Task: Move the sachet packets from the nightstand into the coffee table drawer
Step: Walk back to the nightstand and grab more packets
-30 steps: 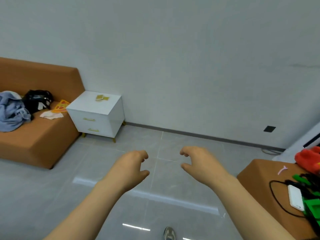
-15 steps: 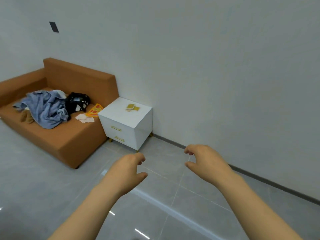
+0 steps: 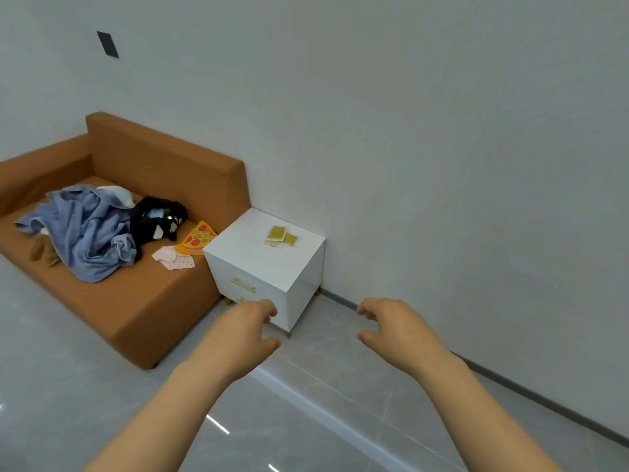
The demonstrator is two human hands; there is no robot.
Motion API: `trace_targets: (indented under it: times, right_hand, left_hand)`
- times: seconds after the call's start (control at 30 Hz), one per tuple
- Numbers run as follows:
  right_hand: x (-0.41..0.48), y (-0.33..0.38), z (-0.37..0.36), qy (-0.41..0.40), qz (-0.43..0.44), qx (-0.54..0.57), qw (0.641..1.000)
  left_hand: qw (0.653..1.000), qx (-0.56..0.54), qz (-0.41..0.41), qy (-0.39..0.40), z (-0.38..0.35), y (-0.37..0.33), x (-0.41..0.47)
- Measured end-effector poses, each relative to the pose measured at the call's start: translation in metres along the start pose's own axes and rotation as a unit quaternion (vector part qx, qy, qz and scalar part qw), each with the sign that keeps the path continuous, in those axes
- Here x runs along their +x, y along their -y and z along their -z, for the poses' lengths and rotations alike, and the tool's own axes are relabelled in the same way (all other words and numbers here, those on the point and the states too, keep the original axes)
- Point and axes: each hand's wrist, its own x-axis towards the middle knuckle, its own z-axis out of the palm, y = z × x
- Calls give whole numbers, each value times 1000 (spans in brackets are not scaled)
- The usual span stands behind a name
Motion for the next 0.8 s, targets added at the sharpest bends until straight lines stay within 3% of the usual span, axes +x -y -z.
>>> trace_targets:
  times: [0.8]
  right_hand:
    - [406,-10,48,104,10,12,994]
  left_hand:
    - [991,-35,122,43,50,101,355]
